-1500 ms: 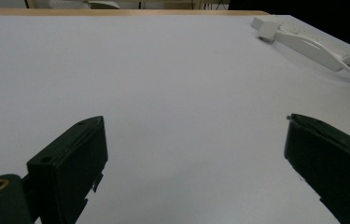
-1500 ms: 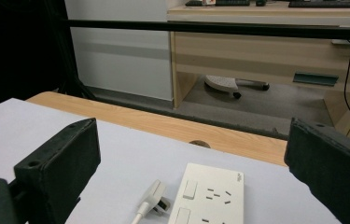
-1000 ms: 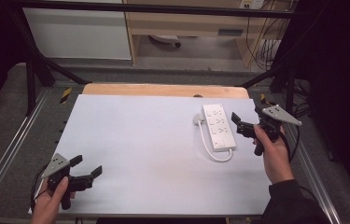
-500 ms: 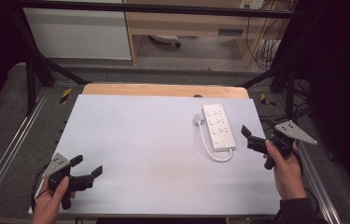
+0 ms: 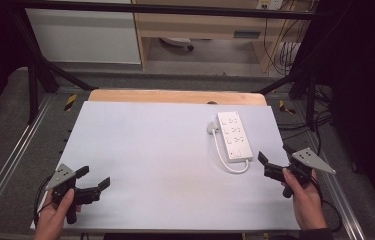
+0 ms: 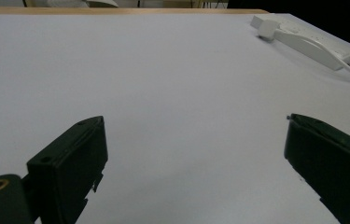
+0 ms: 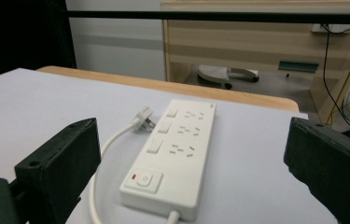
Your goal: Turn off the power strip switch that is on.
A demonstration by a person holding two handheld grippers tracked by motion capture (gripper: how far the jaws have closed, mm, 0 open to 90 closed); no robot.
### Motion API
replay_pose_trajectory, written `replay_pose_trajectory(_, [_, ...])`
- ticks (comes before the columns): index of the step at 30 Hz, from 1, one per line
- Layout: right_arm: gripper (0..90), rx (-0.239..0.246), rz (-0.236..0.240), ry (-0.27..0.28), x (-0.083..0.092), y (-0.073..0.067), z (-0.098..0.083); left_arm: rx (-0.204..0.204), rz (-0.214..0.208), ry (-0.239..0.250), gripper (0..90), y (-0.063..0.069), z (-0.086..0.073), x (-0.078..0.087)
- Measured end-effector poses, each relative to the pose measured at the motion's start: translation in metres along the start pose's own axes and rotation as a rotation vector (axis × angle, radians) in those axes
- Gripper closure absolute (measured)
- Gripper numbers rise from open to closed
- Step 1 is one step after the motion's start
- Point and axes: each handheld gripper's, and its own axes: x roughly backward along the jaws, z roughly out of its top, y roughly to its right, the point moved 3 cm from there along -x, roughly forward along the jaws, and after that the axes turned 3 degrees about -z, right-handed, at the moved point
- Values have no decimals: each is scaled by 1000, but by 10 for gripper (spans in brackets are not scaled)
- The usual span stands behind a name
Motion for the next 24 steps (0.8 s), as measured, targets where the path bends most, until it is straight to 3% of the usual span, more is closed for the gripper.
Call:
replay_pose_trajectory(5, [61,-4,-7,-36,-3,2,-20,-1,-3,0,61,0,0,0])
replay_pose_trajectory(14, [36,-15,26,-126,-11,-4,-46,0,3,2,61,0,0,0])
replay_pose_trajectory(24, [29,51,76,-273,-23,-20,-66,-7,2,8,61,1,2,1])
